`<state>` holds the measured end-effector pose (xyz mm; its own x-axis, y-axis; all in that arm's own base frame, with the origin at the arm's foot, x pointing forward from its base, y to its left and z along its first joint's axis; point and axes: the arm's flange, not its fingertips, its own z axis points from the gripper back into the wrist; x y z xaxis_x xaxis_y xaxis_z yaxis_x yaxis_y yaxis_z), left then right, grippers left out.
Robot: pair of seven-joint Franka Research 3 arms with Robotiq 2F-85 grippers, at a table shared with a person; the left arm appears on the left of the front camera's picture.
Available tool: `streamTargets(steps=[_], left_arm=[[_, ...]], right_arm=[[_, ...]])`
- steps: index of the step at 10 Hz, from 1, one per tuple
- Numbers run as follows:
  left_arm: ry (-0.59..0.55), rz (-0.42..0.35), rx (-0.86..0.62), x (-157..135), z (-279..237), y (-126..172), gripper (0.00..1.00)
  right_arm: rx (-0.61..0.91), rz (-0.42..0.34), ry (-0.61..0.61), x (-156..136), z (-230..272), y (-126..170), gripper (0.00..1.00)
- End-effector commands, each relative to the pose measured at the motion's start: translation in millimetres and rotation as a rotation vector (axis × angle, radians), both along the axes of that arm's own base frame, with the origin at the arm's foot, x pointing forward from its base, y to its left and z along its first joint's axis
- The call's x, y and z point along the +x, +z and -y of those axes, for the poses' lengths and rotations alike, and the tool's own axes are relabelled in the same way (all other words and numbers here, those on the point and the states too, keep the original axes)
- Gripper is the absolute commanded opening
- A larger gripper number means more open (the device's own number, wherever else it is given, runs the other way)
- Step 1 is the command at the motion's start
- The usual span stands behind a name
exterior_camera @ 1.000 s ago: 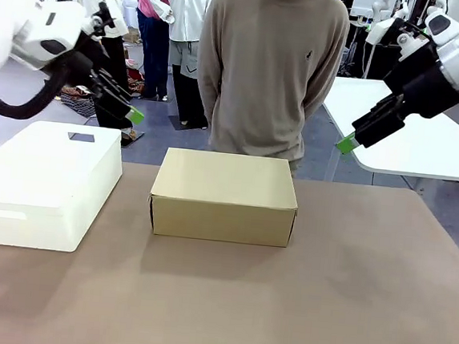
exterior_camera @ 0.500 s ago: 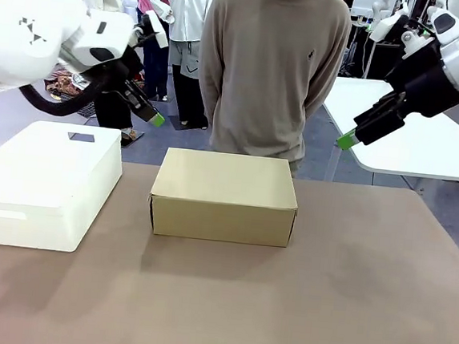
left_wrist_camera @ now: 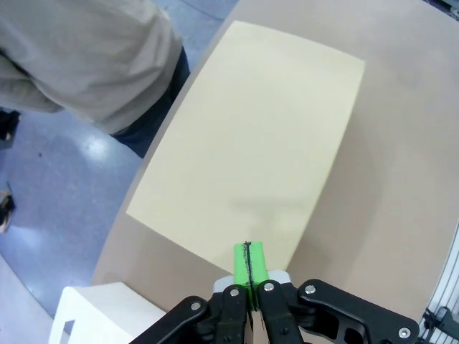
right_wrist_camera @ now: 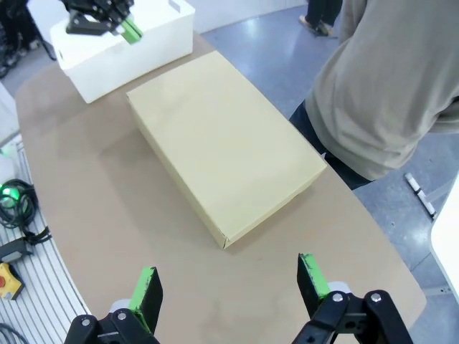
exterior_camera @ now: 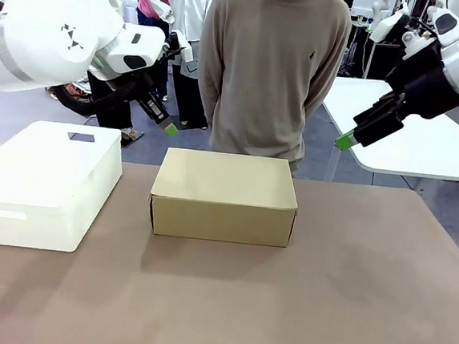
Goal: Pack the shoes into the box.
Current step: Press down on the lid of the Shoes Box.
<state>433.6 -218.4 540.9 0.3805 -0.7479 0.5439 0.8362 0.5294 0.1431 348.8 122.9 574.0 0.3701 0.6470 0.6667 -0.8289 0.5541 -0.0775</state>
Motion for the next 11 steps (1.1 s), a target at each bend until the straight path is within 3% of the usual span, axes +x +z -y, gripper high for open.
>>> streamTargets(steps=[1,7,11], left_arm=[[-0.004,0.014,-0.002,-6.9,-5.1,5.2,0.0],[0.0,0.013,-0.006,-3.2,-1.4,7.1,0.0],[0.279,-0.048,-0.095,35.7,58.7,-2.3,0.0]], right_arm=[[-0.006,-0.005,-0.008,3.0,0.1,1.0,1.0],[-0.006,-0.005,-0.008,3.0,0.1,1.0,1.0],[-0.006,-0.005,-0.008,3.0,0.1,1.0,1.0]])
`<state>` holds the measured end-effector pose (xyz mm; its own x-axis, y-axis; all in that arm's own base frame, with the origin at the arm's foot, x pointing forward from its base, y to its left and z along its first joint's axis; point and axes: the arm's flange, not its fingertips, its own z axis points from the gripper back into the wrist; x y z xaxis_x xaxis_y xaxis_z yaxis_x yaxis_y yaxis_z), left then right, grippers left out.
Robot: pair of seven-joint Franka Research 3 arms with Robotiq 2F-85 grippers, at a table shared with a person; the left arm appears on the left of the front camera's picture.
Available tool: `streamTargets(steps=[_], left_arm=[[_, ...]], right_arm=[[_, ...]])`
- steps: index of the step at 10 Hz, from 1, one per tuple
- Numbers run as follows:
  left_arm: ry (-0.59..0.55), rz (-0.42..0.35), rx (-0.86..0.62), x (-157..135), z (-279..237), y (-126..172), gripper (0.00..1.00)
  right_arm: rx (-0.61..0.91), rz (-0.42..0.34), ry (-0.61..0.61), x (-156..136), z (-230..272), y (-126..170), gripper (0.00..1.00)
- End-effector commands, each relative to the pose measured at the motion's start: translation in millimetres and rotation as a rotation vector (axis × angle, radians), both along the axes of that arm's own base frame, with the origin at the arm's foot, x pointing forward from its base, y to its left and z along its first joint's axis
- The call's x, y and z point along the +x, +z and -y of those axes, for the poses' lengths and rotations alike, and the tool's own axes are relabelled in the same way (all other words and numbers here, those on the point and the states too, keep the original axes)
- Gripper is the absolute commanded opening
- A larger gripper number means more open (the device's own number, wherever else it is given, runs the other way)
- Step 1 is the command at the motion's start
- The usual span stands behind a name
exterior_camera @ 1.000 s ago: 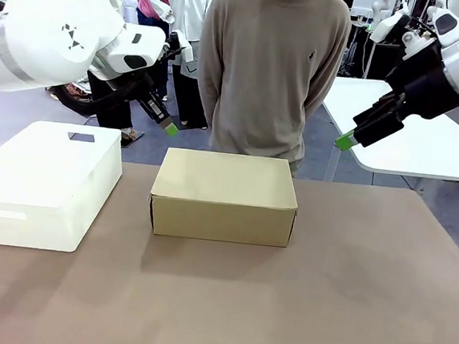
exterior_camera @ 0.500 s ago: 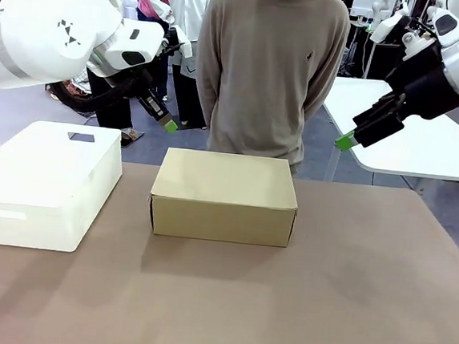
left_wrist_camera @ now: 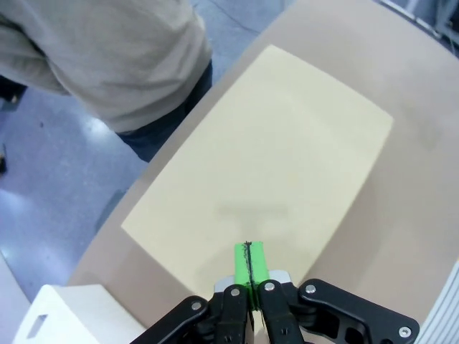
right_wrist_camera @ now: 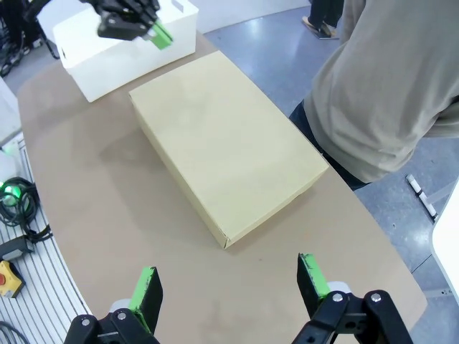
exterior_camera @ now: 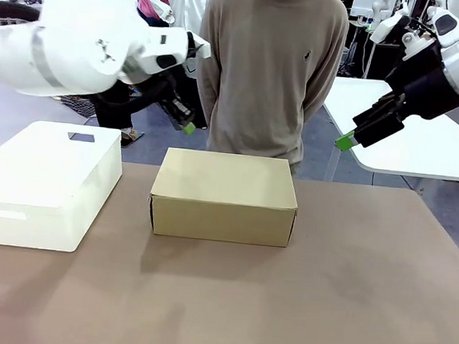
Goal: Pack the shoes into the box.
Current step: Press down on the lid of the Shoes Box.
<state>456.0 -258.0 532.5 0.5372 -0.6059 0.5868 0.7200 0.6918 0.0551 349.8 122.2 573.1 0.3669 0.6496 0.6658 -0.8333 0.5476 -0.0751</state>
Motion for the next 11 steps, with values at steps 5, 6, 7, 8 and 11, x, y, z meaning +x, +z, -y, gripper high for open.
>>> streamTargets(steps=[5,6,7,8,11], left_arm=[[0.263,-0.161,0.084,68.4,85.1,-10.8,0.0],[0.261,-0.198,0.077,78.3,90.5,-13.9,0.0],[0.259,-0.216,0.065,86.4,94.5,-19.3,0.0],[0.256,-0.245,0.052,93.7,98.0,-26.8,0.0],[0.284,-0.238,0.056,110.8,100.2,-49.2,0.0]], right_arm=[[-0.006,-0.002,-0.015,2.0,-0.7,1.9,1.0],[-0.006,-0.002,-0.015,2.0,-0.7,1.9,1.0],[-0.006,-0.002,-0.015,2.0,-0.7,1.9,1.0],[-0.006,-0.002,-0.015,2.0,-0.7,1.9,1.0],[-0.006,-0.002,-0.015,2.0,-0.7,1.9,1.0]])
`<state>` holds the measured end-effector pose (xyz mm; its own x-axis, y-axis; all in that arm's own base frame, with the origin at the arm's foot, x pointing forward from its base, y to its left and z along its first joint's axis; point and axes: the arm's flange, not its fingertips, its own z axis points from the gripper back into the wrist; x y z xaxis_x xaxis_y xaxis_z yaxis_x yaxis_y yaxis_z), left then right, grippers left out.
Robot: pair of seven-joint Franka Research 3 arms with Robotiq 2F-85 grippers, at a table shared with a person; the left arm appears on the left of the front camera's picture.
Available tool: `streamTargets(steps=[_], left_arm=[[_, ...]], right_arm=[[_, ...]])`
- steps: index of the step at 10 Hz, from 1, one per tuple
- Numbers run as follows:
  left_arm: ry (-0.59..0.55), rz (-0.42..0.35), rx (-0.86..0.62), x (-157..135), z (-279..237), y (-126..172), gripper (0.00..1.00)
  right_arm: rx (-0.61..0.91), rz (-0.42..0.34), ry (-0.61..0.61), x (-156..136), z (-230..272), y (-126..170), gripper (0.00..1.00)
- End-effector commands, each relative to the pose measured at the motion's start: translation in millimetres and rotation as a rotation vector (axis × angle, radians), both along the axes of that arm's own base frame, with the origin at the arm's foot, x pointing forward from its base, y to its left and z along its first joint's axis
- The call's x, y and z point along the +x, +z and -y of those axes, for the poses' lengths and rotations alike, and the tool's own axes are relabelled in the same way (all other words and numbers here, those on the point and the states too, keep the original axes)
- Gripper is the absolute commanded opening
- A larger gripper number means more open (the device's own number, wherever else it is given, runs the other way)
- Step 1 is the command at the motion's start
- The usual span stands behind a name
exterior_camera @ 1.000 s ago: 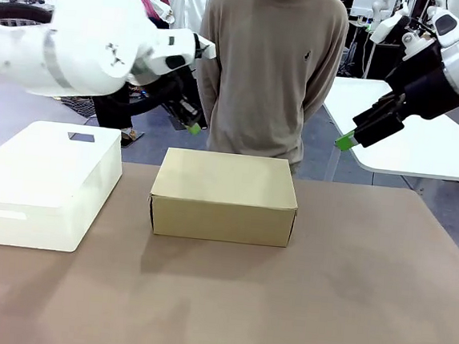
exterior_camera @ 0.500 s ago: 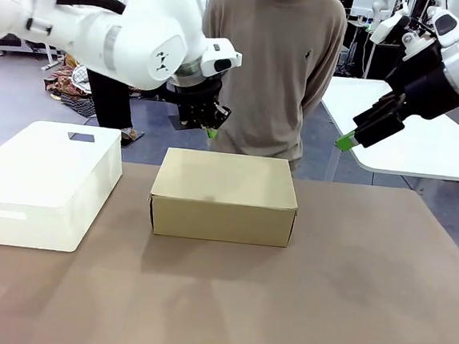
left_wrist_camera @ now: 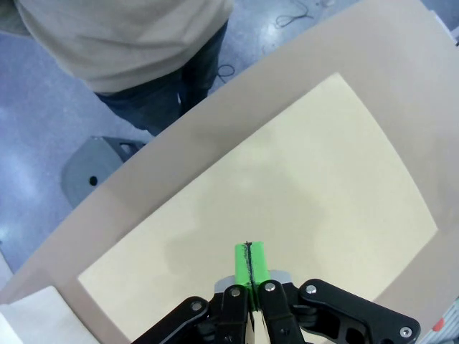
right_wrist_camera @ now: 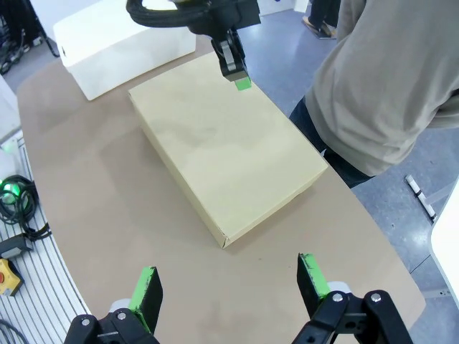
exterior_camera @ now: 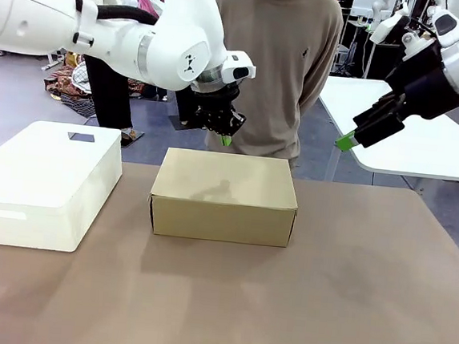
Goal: Pack the shoes into the box.
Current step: Press down on the lid of the Shoes Box.
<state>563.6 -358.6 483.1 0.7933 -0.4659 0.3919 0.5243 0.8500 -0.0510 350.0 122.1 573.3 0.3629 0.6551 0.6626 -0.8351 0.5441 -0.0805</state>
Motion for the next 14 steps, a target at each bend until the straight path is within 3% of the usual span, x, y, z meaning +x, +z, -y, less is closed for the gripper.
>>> streamTargets(steps=[1,12,14], left_arm=[[0.044,0.008,0.007,7.4,-2.3,-7.5,0.0],[0.093,-0.025,0.027,33.8,-6.8,-71.1,0.0],[0.096,-0.024,0.013,30.9,-9.6,-65.0,0.0]], right_arm=[[0.0,-0.004,-0.019,1.8,-0.8,1.7,1.0],[0.0,-0.004,-0.019,1.8,-0.8,1.7,1.0],[0.0,-0.004,-0.019,1.8,-0.8,1.7,1.0]])
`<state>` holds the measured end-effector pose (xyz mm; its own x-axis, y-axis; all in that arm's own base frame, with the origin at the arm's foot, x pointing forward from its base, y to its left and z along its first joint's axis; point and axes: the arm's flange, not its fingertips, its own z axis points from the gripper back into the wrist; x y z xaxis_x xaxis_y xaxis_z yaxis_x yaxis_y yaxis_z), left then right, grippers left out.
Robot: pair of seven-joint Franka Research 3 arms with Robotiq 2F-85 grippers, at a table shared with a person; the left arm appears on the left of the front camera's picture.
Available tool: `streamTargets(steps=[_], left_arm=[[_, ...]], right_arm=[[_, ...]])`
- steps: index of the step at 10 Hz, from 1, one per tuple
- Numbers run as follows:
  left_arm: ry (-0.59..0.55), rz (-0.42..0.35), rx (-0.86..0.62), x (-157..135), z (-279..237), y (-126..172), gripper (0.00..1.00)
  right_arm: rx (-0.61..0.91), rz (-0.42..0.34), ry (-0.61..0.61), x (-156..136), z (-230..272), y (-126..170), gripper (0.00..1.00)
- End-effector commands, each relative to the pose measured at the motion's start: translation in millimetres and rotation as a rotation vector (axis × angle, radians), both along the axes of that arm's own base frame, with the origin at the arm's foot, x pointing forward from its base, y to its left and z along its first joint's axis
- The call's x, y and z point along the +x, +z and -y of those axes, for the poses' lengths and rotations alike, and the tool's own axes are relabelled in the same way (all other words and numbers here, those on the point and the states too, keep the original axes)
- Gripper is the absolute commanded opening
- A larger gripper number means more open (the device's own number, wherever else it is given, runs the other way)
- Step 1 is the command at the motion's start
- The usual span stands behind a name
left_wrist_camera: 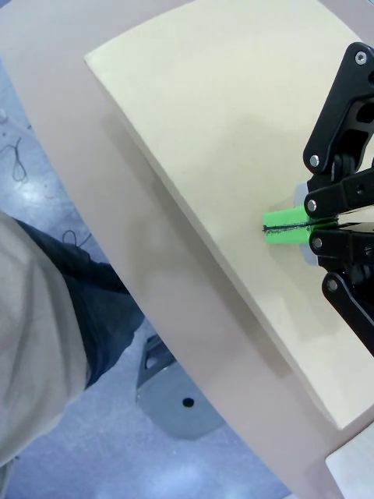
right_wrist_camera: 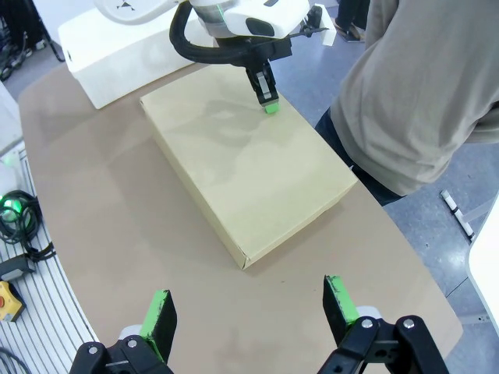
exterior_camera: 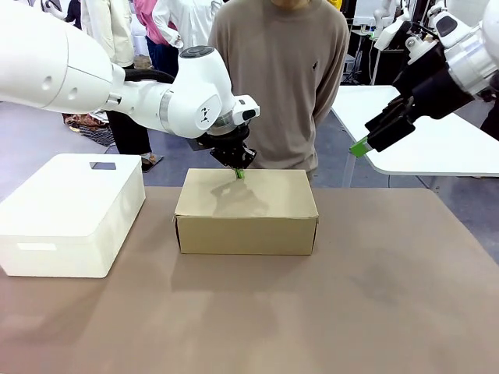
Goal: Pack the shoes into the box.
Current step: Press down on the lid of the Shoes Box.
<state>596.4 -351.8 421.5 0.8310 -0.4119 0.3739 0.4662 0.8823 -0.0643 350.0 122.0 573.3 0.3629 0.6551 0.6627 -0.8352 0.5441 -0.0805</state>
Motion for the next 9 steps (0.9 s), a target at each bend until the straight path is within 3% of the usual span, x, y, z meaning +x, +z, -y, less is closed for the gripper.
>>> streamTargets(steps=[1,5,7,9], left_arm=[[0.031,0.049,0.027,-9.9,-2.4,13.1,0.0],[0.026,0.089,0.027,-27.2,-1.0,41.7,0.0],[-0.002,0.033,0.007,-27.0,-23.0,50.0,0.0],[-0.002,0.079,0.001,-19.3,4.5,50.9,0.0]], right_arm=[[0.0,-0.004,-0.019,1.8,-0.8,1.7,1.0],[0.0,-0.004,-0.019,1.8,-0.8,1.7,1.0],[0.0,-0.004,-0.019,1.8,-0.8,1.7,1.0],[0.0,-0.004,-0.019,1.8,-0.8,1.7,1.0]])
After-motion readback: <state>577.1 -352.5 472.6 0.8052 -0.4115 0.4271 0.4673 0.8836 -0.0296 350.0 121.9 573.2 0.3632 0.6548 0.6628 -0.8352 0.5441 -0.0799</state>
